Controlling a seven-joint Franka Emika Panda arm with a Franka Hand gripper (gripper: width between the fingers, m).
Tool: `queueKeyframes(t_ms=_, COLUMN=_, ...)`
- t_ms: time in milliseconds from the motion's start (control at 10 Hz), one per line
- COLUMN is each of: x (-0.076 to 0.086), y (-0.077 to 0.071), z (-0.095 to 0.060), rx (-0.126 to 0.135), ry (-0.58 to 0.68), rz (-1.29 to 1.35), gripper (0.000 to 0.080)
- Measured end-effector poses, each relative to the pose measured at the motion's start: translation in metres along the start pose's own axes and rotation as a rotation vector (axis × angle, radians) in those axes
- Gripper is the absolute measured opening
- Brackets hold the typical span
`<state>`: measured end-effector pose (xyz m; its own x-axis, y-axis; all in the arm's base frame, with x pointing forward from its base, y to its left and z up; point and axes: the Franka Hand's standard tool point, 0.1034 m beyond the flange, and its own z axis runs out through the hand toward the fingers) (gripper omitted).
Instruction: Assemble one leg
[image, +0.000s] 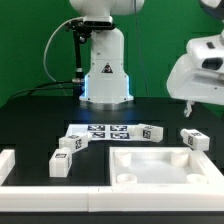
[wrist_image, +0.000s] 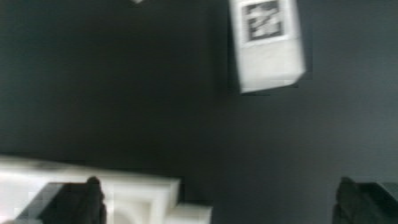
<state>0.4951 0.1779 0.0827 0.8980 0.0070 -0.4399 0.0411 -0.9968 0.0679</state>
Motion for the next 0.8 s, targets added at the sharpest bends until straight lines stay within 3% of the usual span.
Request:
queueKeyframes(t_ms=500, x=0.0, y=-0.002, z=0.003, rx=0.004, ry=-0.007, rz=-0.005, gripper=0.0649)
queueKeyframes(t_ms=700, x=0.004, y=-0.006, z=0.02, rx=0.003, ry=-0.028, rz=-0.111, gripper=0.0649)
queueKeyframes(t_ms=800, x=-0.003, y=-0.006, z=0.025, rx=-0.002, ry=-0.054, rz=-0.09, gripper=0.0649)
